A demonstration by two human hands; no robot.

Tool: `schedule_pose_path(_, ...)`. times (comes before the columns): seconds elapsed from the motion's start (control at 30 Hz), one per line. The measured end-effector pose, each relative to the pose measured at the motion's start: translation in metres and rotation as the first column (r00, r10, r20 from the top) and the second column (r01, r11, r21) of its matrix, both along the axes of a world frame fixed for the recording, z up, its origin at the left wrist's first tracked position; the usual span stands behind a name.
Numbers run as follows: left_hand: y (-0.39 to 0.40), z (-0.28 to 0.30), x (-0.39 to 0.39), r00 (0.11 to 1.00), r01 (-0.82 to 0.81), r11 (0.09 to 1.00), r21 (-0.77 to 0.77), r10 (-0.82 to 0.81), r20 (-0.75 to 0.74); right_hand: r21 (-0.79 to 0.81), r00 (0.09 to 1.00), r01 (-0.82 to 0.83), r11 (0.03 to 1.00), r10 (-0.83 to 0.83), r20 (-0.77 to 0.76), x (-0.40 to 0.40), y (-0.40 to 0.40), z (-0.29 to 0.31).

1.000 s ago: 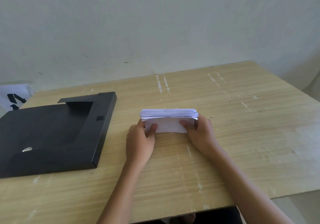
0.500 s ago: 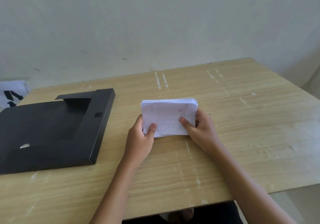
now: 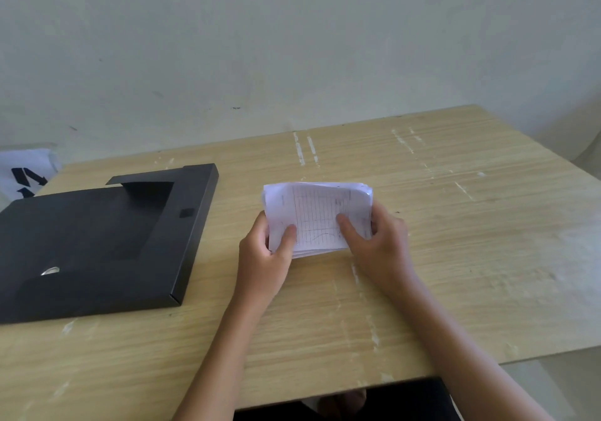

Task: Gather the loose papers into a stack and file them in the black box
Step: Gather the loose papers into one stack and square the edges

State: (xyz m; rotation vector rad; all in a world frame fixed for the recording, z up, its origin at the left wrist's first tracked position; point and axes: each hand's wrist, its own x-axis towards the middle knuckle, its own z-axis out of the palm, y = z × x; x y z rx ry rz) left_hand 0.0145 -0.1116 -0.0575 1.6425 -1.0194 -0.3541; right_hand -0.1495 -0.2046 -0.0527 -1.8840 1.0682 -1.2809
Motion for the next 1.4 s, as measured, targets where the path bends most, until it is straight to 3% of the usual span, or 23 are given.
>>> schedule_pose_path(0.07, 0.001, 0.000, 0.000, 1.000, 0.014, 1.000, -0.004, -0.014, -0.016, 0.052, 1.000, -0.025, 0.998, 0.026, -0.011, -0.001, -0.002, 0.000)
schedule_pose_path(0.13, 0.002, 0.001, -0.002, 0.997, 0.002, 1.000, -0.006, -0.002, 0.072, 0.086, 1.000, -0.017, 0.996, 0.018, -0.014, -0.001, -0.005, -0.001)
schedule_pose_path(0.23, 0.002, 0.000, -0.007, 0.963, -0.053, 0.999, 0.005, 0.050, 0.266, 0.048, 0.999, 0.018, 0.999, -0.016, -0.031, -0.001, -0.005, -0.002)
schedule_pose_path(0.33, 0.003, 0.003, -0.010, 0.938, -0.101, 0.995, 0.019, 0.089, 0.336, -0.011, 0.999, 0.016, 1.000, -0.016, -0.031, -0.001, -0.001, 0.000)
schedule_pose_path(0.53, -0.004, -0.004, -0.004, 0.953, -0.128, 0.983, 0.132, 0.086, 0.289, 0.081, 0.998, 0.011, 0.997, -0.006, -0.062, 0.000, -0.006, -0.002)
schedule_pose_path(0.67, -0.001, 0.001, -0.006, 0.947, -0.144, 0.988, 0.063, 0.119, 0.297, 0.019, 0.997, -0.022, 1.000, 0.024, -0.073, 0.001, -0.003, -0.005)
schedule_pose_path(0.77, -0.003, 0.000, -0.004, 0.959, -0.146, 0.979, 0.143, 0.105, 0.264, 0.036, 0.985, -0.065, 0.997, 0.070, -0.159, 0.001, -0.007, -0.005)
schedule_pose_path(0.93, -0.005, -0.003, -0.001, 0.969, -0.167, 0.971, 0.173, 0.130, 0.208, 0.058, 0.989, -0.057, 0.997, 0.064, -0.131, -0.002, -0.006, -0.002)
schedule_pose_path(1.13, -0.003, 0.007, -0.005, 0.995, -0.049, 0.966, 0.255, 0.025, 0.098, 0.071, 0.989, -0.046, 0.996, 0.056, -0.138, 0.000, -0.008, 0.000)
schedule_pose_path(1.2, 0.003, 0.015, -0.010, 0.991, -0.027, 0.984, 0.175, 0.003, 0.135, 0.071, 0.987, -0.061, 0.996, 0.071, -0.146, 0.000, -0.009, -0.001)
schedule_pose_path(1.27, 0.007, 0.028, -0.016, 0.886, -0.126, 0.992, 0.025, 0.101, 0.452, 0.069, 0.987, -0.078, 0.995, 0.087, -0.137, -0.001, -0.010, -0.002)
schedule_pose_path(1.33, 0.003, 0.044, -0.022, 0.685, -0.085, 0.990, -0.116, 0.143, 0.715, 0.057, 0.986, -0.095, 0.994, 0.102, -0.132, -0.001, -0.010, -0.002)
schedule_pose_path(1.4, -0.008, 0.057, -0.029, 0.529, 0.011, 0.997, -0.073, 0.056, 0.847, 0.038, 0.986, -0.107, 0.994, 0.111, -0.125, -0.001, -0.010, -0.002)
